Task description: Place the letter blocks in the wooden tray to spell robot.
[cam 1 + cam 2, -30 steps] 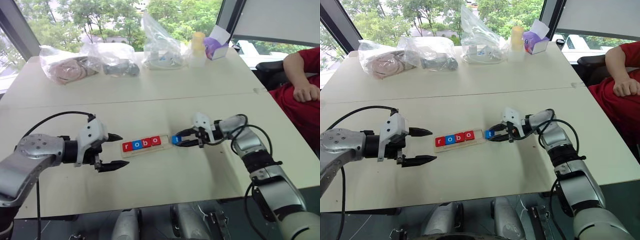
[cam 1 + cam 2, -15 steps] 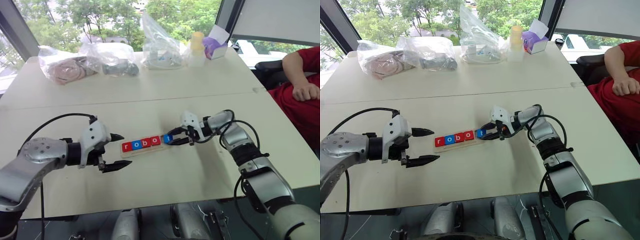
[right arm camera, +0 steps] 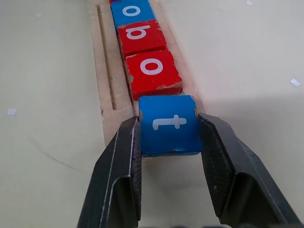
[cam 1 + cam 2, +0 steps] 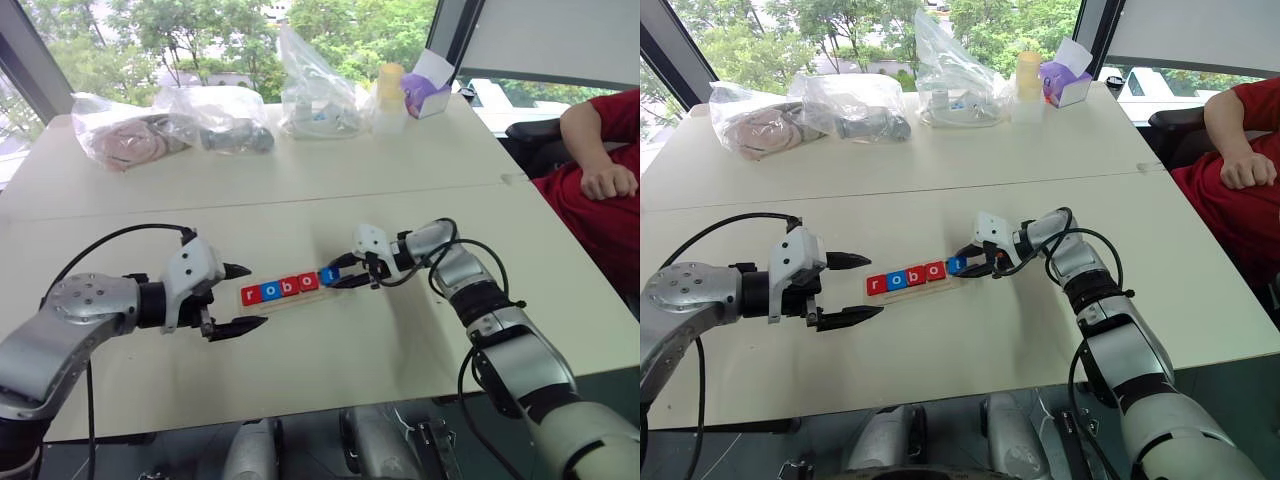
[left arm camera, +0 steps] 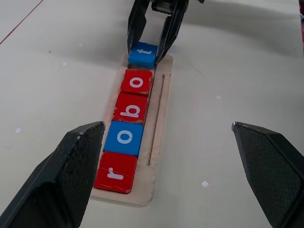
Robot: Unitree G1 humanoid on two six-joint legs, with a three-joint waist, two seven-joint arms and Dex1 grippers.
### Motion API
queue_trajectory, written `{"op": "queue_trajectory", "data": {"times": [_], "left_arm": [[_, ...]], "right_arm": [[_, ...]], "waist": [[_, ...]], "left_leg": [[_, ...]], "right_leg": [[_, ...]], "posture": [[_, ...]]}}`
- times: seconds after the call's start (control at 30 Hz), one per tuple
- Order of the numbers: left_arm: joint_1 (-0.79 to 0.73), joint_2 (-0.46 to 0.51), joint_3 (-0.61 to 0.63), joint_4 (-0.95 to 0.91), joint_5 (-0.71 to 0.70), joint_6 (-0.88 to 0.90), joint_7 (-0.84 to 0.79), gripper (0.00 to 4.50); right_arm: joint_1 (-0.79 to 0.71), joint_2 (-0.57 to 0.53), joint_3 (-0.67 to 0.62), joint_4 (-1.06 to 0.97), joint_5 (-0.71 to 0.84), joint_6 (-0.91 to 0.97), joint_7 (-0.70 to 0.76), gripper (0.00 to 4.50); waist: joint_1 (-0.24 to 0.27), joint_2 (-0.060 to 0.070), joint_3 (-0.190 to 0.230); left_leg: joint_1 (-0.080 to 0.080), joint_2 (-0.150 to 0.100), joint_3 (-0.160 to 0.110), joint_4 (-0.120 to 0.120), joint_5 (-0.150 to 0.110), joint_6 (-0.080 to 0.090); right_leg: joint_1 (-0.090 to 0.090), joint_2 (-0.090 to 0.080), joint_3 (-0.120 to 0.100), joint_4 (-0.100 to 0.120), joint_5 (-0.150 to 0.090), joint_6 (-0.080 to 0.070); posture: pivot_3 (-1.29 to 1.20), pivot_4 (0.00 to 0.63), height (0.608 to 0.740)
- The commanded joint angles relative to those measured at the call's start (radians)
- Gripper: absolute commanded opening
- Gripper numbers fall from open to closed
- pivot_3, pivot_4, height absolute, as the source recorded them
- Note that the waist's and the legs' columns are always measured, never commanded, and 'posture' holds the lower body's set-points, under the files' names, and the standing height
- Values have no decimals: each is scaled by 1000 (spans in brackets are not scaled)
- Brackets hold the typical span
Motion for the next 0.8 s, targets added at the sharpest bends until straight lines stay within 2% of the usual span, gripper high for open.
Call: {"op": "queue_trajectory", "data": {"times": [0.03, 0.5, 0.67, 0.8], "left_arm": [[-9, 0, 3, -20, -1, -4, 6, 4500], [0, -13, -13, 10, 22, -34, 7, 4500], [12, -21, -13, 13, 29, -45, 9, 4500], [20, -20, -4, 26, 33, -56, 4, 4500]], "right_arm": [[-20, 10, 5, -8, -2, -18, 14, 1143], [-28, 37, 11, 28, -37, -58, -21, 1143], [-18, 26, 0, -13, -24, -37, -21, 3680], [-10, 12, -32, -90, 15, 16, -29, 3680]], "waist": [[1, 0, 0], [0, 0, 0], [0, 0, 0], [1, 0, 0]], "left_leg": [[0, 0, 0, 0, 0, 0], [0, 0, 0, 0, 0, 0], [0, 0, 0, 0, 0, 0], [0, 0, 0, 0, 0, 0]], "right_leg": [[0, 0, 0, 0, 0, 0], [0, 0, 0, 0, 0, 0], [0, 0, 0, 0, 0, 0], [0, 0, 0, 0, 0, 0]], "posture": [[0, 150, 740], [0, 150, 740], [0, 150, 740], [0, 150, 740]]}}
